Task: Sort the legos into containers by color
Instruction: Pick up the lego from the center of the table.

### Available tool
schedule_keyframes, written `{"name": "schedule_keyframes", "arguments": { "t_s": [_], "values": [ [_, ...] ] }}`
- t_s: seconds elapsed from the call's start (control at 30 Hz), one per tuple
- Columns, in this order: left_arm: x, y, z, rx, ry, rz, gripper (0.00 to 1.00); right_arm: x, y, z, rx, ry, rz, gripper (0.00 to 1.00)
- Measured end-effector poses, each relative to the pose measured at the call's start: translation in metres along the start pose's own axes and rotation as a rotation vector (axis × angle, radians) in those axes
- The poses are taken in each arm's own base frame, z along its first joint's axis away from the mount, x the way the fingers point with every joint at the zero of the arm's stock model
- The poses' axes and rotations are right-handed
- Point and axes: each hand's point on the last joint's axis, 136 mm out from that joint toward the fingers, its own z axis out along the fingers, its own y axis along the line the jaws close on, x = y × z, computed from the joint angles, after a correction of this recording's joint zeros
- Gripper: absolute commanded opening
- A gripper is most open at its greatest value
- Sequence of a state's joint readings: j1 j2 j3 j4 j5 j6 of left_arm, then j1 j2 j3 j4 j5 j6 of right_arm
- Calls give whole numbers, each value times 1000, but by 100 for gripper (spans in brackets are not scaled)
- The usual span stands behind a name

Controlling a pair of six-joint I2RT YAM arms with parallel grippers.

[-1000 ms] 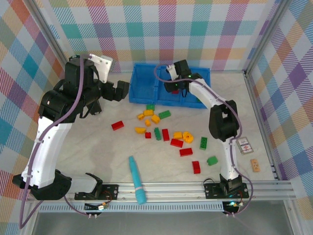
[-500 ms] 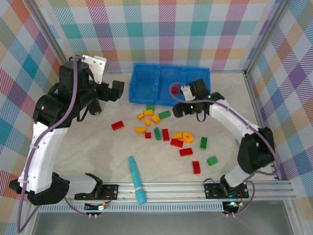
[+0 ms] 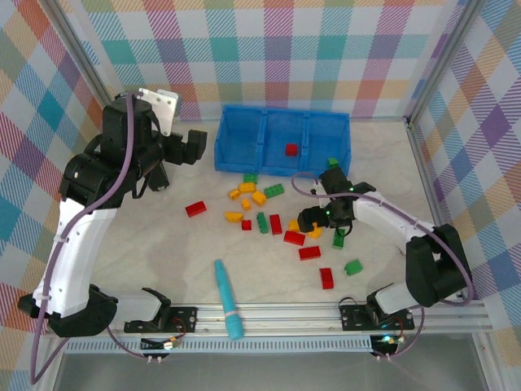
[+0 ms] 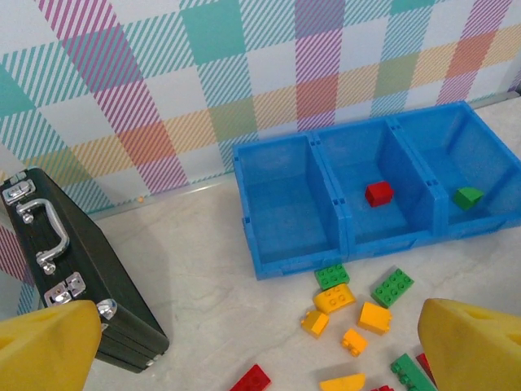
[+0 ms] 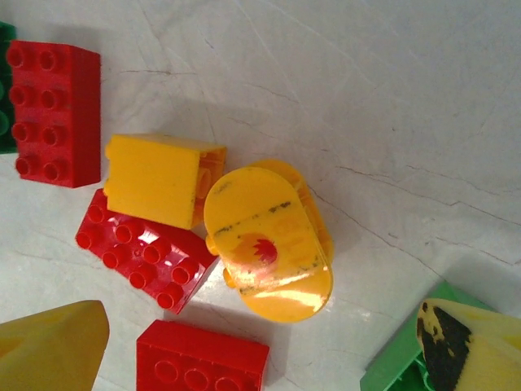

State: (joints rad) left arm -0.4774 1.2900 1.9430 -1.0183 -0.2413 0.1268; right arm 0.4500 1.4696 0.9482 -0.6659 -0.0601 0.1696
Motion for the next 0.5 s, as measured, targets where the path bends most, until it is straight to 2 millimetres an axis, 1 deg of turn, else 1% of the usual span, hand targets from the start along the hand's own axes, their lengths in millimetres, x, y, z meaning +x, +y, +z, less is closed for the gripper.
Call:
{"name": "schedule_keyframes", "arguments": {
  "t_s": [0.17,0.27,0.33,0.5],
  "values": [
    [0,3,0,-16,0,0,100,8,-9,22,60,66,6,93],
    [0,5,1,-28,0,0,100,11,-10,30,86,97,-4,90],
    [0,6,1,-34,1,1,100,9,-10,32,94,101,-8,88],
    [0,7,1,-42,1,1,100,-6,-9,29,108,77,-4,82]
  ]
}}
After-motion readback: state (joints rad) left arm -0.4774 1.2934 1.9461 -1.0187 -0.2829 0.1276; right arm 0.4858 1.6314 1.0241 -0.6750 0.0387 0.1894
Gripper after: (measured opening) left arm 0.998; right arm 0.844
